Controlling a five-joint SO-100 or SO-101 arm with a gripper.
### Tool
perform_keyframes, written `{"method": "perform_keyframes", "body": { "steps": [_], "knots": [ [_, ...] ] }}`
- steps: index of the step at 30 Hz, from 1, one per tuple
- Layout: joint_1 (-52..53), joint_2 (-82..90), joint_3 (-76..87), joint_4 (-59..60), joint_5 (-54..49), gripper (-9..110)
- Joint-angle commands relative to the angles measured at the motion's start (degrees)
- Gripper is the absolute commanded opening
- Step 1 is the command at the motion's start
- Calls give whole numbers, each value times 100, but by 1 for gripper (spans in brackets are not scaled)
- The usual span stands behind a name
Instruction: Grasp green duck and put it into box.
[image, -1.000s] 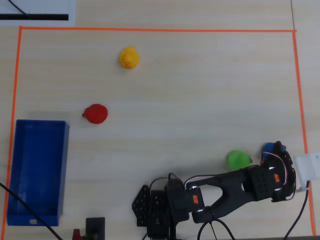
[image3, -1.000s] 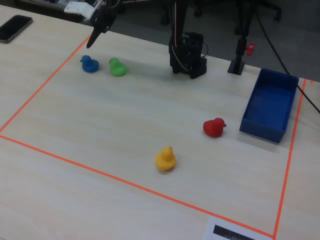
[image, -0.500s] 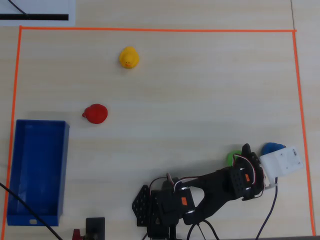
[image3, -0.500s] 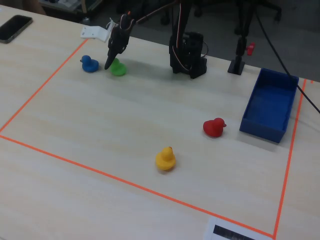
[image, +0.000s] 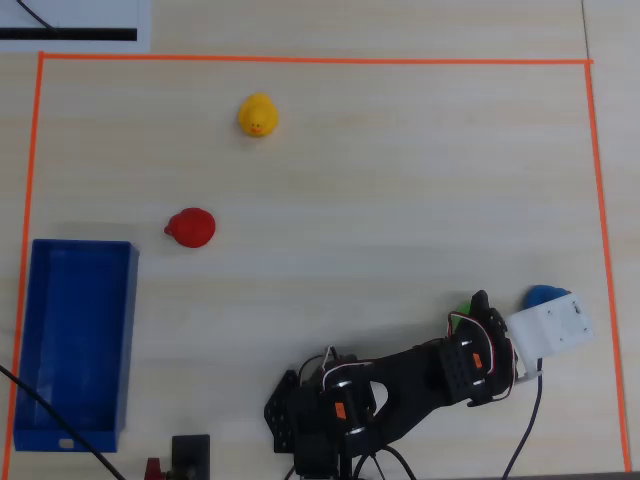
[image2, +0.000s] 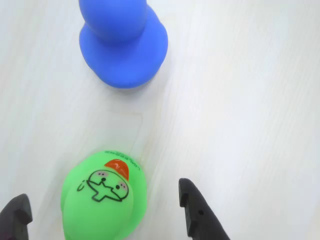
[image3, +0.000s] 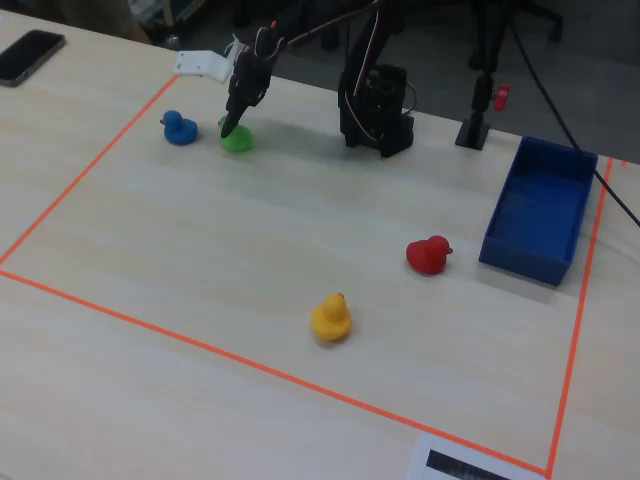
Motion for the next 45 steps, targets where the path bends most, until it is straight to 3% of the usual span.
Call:
{"method": "perform_keyframes", "body": {
  "steps": [1,18,20,21,22,37,40,45],
  "knots": [
    [-272,44,-18,-70,229,40],
    [-668,-492,589,-1204,466,40],
    [-650,-580,589,-1292,466,32],
    [-650,-615,589,-1318,466,21],
    [-650,-642,598,-1380,545,0],
    [-721,-475,686,-923,642,0],
    [-870,-185,404,-255,923,0],
    [-2303,1547,-1213,2698,2399,0]
  ]
}}
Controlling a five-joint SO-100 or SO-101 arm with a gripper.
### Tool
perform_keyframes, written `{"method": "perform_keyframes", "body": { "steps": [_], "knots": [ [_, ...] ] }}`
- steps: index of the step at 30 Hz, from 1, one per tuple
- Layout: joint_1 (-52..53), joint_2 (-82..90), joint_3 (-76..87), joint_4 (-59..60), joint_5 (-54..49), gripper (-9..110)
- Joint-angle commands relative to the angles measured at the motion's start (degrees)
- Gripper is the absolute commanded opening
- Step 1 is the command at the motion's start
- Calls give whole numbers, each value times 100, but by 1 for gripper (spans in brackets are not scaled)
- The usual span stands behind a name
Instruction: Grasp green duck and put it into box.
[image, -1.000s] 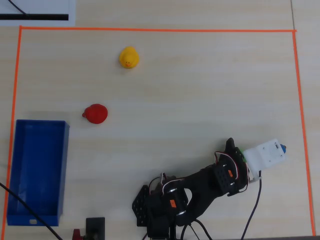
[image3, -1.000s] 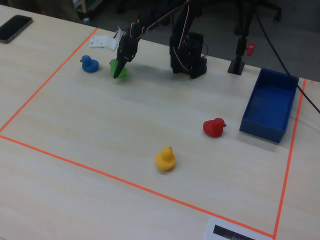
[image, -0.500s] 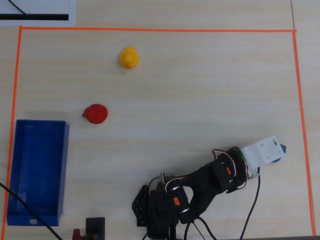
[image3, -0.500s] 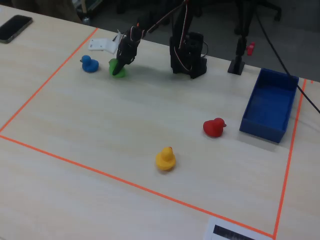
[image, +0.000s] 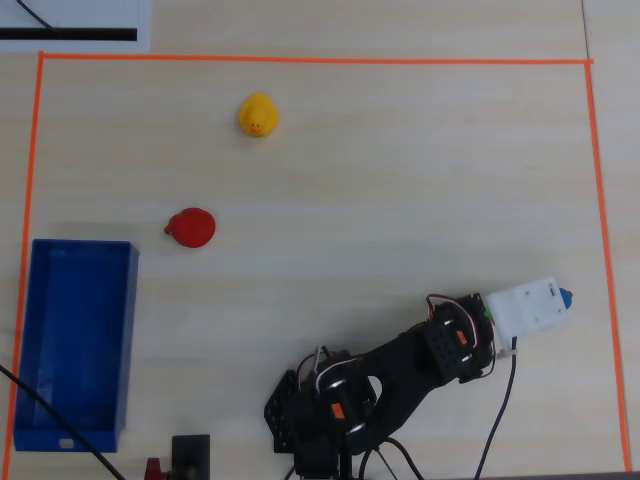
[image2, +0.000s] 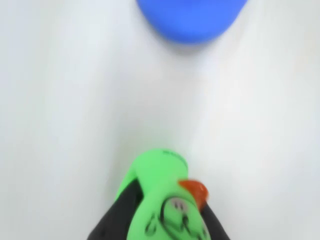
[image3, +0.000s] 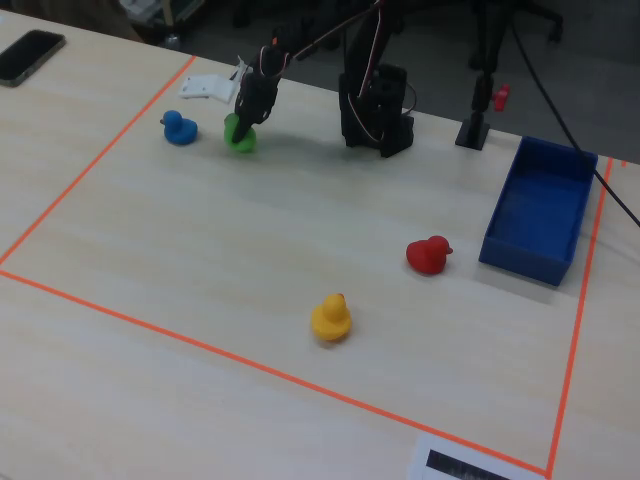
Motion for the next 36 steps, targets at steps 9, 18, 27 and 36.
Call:
{"method": "perform_keyframes", "body": {
  "steps": [9,18,27,36],
  "knots": [
    [-7093,1714,-4307,5704,3542,0],
    [-11355,-677,-5326,5449,5300,0],
    [-12647,-3252,-7488,5449,5291,0],
    [-12841,-4342,-7453,4315,5291,0]
  ]
}}
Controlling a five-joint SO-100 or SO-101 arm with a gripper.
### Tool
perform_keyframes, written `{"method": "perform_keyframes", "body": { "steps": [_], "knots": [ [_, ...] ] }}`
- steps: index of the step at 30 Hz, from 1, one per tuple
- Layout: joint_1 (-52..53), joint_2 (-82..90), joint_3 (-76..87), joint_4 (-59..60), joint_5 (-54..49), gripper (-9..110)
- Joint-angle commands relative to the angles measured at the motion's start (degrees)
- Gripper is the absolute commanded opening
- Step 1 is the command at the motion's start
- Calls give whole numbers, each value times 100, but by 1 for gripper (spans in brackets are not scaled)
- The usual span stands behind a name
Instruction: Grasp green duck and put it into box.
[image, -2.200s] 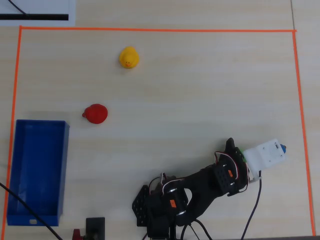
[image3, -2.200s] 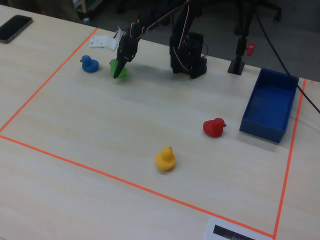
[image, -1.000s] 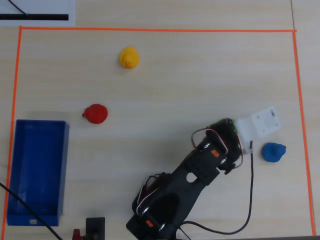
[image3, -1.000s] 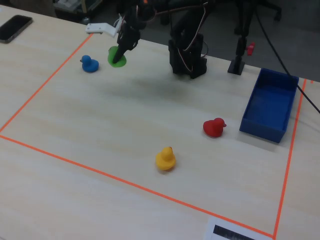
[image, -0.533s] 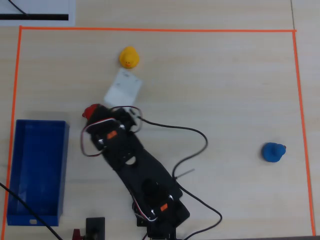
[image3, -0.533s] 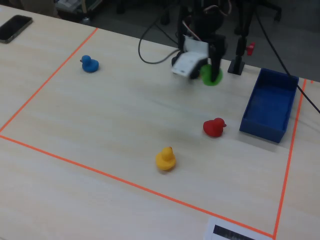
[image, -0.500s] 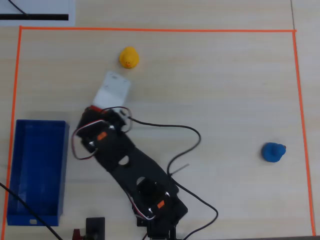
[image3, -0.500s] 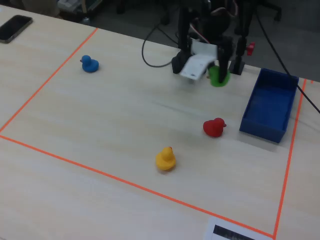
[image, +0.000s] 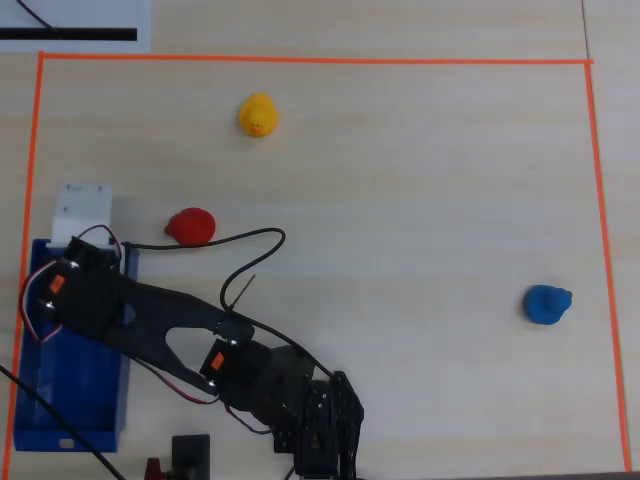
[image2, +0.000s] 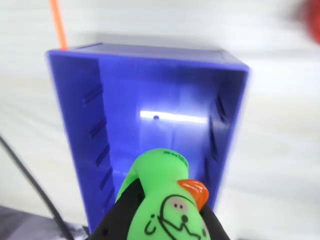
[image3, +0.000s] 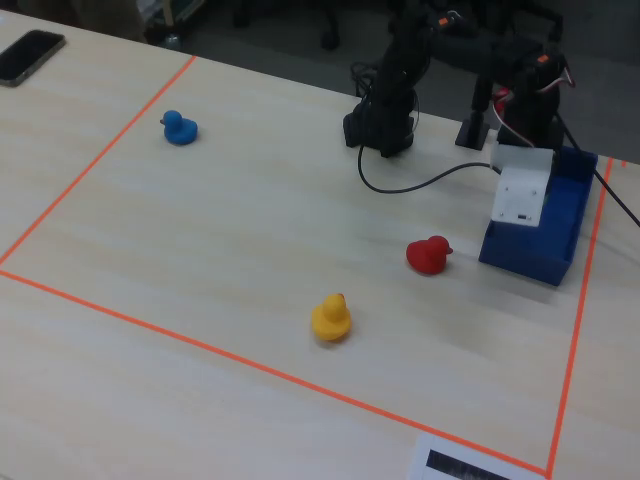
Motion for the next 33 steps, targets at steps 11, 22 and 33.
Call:
{"method": "perform_keyframes", "body": {
  "steps": [11,22,33],
  "knots": [
    [62,1028,1389,-492,-633,45],
    [3059,5968,3498,-1608,-2584,0],
    [5361,11355,9352,-3331,-4245,0]
  ]
}}
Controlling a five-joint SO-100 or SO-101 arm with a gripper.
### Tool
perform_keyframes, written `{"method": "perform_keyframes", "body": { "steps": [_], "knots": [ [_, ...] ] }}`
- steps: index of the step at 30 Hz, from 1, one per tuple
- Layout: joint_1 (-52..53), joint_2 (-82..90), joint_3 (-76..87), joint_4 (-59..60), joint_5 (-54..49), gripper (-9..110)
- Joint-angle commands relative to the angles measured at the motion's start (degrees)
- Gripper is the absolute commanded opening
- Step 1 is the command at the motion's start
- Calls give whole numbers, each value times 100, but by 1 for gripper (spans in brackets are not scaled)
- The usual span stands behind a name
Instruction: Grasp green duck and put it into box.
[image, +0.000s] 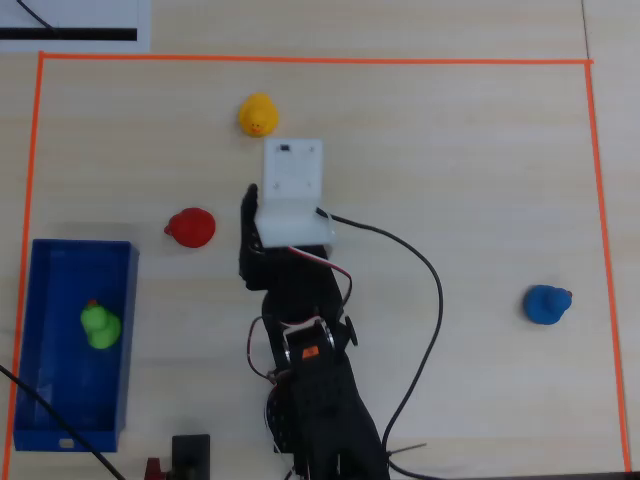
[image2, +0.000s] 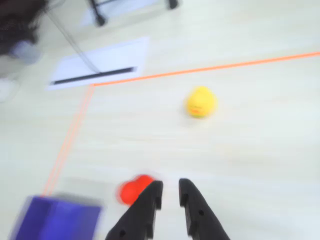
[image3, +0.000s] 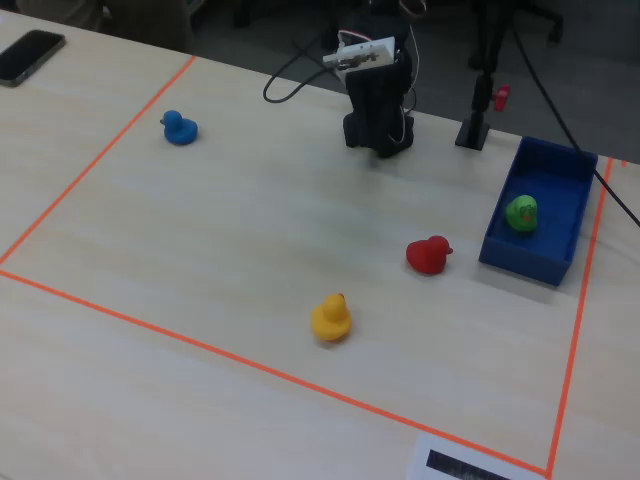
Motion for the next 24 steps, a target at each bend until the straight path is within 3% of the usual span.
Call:
{"method": "perform_keyframes", "body": {
  "steps": [1,6,14,24],
  "knots": [
    [633,2013,2197,-202,-79,0],
    [1020,2013,3507,-624,-193,0],
    [642,2021,3639,2698,-896,0],
    [896,2021,3639,2751,-773,2]
  ]
}}
